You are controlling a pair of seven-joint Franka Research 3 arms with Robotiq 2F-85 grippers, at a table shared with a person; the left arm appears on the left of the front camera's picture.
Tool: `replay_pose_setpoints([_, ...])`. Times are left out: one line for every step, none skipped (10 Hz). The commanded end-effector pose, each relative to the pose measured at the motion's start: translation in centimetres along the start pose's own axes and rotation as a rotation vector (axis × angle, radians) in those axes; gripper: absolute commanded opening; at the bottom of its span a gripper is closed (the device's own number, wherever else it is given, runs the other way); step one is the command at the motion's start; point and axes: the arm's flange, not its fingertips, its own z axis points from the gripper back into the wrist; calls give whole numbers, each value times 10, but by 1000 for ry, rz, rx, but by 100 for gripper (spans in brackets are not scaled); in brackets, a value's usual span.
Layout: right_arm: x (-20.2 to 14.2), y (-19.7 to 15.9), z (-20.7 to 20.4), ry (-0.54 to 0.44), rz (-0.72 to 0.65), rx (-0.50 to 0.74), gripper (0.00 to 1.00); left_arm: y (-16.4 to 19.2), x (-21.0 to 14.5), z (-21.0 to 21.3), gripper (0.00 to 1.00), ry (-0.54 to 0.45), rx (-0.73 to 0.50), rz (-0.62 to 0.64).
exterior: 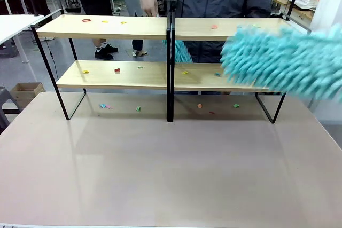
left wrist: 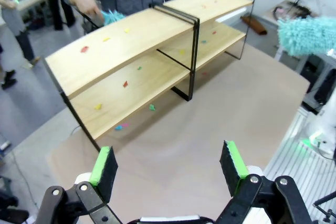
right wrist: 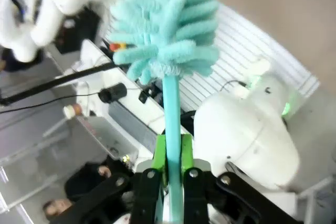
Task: Clean the shelves.
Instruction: Clean a randomly selected level of the Shelf with the Duster.
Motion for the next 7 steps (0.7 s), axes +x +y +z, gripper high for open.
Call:
replay_pose_setpoints([-19,-14,33,-99,-34,32,12,-1,0,2,100,-1,11,2])
replay_pose_setpoints([-19,-14,33,-99,-34,32,12,-1,0,2,100,-1,11,2])
replay_pose_setpoints([6,2,-6,14,2,-5,12,-1,0,2,100,-1,11,2])
replay_pose_setpoints([27,15,-19,100,46,-79,12,-1,0,2,100,-1,11,2])
replay_pose_setpoints([63,24,-33,148,53,-112,12,-1,0,2,100,-1,11,2])
replay_pose_setpoints([101,33,-50,163,67,-150,12,-1,0,2,100,-1,11,2])
replay_pose_setpoints([138,38,-69,160,36,-189,12,-1,0,2,100,-1,11,2])
